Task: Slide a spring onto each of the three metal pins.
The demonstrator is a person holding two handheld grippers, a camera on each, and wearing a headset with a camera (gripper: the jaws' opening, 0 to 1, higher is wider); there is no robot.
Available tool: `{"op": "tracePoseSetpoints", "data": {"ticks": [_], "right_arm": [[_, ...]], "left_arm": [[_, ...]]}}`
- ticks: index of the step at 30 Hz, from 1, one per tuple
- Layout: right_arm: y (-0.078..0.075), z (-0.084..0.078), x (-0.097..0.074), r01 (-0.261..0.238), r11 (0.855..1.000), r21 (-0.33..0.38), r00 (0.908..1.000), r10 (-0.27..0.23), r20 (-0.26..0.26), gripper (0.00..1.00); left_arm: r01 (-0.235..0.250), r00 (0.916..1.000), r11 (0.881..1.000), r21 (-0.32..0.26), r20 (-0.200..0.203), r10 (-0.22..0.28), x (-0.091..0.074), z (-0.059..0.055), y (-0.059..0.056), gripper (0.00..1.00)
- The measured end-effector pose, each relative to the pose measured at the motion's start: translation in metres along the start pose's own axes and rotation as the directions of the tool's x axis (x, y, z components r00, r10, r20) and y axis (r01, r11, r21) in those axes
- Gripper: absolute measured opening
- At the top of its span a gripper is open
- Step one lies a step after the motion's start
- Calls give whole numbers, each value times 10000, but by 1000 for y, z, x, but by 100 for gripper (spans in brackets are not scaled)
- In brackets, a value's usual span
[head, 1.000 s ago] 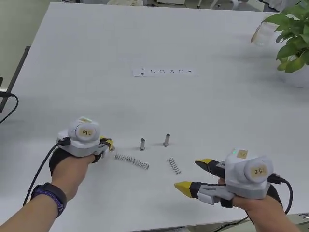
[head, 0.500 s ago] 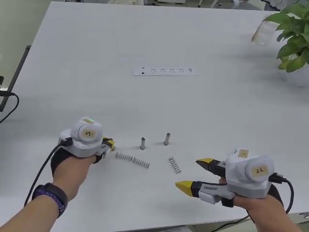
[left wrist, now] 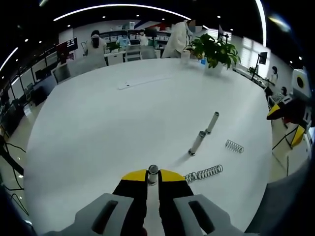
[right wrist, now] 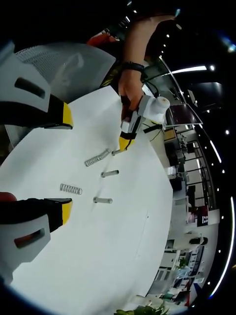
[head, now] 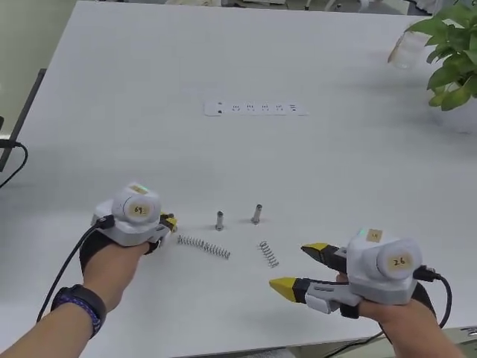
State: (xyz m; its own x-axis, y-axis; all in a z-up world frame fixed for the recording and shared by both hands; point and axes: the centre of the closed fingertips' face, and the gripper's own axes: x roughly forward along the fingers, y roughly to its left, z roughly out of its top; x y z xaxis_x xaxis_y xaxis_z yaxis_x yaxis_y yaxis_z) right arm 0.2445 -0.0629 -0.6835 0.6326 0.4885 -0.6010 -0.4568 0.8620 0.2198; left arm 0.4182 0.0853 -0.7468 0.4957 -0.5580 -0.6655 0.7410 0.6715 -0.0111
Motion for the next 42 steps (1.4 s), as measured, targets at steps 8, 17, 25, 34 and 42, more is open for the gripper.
{"op": "tracePoseSetpoints", "data": {"ticks": [8,17,25,34,42], "right_arm": [[-2,-2,0,20,10000,1,10000,-20,-34,55],[-2,-2,-1,23,10000,5,10000,-23,-55,55],[-2,-1,0,-3,10000,-25,10000,3,-54,55],[-2,-3,0,-1,10000,-6,10000,1,-81,55],[-1,-6,0,-12,10000,29,9999,12,-128,55]], "left_arm": [[-21,10000,10000,55,-42,22,2,-2,1,0],[-25,10000,9999,151,-66,26,4,-4,0,0],[-56,10000,9999,146,-79,57,3,-7,-1,0],[-64,9998,9999,152,-200,67,3,-11,-2,0],[34,9992,10000,34,-396,-33,4,-18,-4,3]]}}
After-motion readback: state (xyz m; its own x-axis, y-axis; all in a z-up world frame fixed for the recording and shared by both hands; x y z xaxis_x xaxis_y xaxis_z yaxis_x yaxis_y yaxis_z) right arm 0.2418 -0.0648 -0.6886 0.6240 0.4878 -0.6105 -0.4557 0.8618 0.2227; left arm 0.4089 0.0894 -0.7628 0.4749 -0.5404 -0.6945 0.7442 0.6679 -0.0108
